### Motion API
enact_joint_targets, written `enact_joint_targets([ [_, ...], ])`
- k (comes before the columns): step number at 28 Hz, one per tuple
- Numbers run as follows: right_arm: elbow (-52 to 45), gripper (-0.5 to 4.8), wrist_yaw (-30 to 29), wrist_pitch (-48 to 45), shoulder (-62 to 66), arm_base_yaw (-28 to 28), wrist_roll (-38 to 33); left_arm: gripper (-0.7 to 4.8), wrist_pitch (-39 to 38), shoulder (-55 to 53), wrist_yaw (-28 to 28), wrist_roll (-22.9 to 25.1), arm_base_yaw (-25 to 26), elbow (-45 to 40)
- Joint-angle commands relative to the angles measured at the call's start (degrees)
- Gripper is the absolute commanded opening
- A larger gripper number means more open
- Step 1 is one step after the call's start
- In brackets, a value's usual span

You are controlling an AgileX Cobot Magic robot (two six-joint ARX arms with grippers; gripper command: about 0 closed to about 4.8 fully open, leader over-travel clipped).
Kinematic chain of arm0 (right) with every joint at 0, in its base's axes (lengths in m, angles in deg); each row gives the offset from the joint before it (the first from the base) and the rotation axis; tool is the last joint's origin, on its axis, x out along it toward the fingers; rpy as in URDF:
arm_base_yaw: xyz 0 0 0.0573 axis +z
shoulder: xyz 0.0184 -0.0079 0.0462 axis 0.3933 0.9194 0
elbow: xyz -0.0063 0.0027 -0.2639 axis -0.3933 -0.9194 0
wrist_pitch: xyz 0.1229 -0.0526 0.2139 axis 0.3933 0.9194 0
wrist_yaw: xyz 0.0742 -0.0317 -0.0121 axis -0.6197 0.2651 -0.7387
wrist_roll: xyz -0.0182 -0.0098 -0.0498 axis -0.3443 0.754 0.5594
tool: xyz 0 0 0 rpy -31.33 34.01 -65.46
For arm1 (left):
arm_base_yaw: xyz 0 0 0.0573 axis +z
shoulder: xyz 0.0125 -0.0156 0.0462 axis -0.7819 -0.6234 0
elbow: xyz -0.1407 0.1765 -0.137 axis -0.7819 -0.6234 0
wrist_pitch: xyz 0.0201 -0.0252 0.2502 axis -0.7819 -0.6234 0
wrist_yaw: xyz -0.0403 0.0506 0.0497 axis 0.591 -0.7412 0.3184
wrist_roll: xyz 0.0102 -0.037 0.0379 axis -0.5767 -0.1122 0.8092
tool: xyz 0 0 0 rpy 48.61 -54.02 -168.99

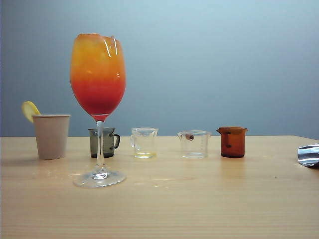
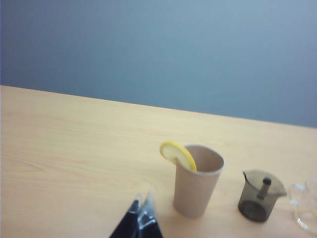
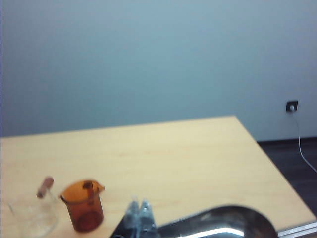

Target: Pick up the lemon slice from the paper cup on the left and carefully insert it into the rim of the goblet.

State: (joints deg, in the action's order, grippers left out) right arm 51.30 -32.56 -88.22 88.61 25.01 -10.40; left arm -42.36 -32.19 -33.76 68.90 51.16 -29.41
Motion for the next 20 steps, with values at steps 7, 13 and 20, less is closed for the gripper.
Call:
enact_joint_targets([
  [7, 14.9, -0.05, -4.9, 6.2, 6.8, 0.0, 0.3, -0.06, 1.1, -12.6, 0.1, 2.3, 0.1, 12.6],
  [13, 26.2, -0.05, -13.8, 6.7, 17.4, 0.0, 0.3, -0.06, 5.2, -25.9, 0.8, 7.5, 0.1, 20.1],
  [20, 34.3, -0.05, -22.9, 9.4, 25.5, 0.2, 0.4, -0.06, 6.5, -35.7, 13.1, 12.3, 0.6, 24.7],
])
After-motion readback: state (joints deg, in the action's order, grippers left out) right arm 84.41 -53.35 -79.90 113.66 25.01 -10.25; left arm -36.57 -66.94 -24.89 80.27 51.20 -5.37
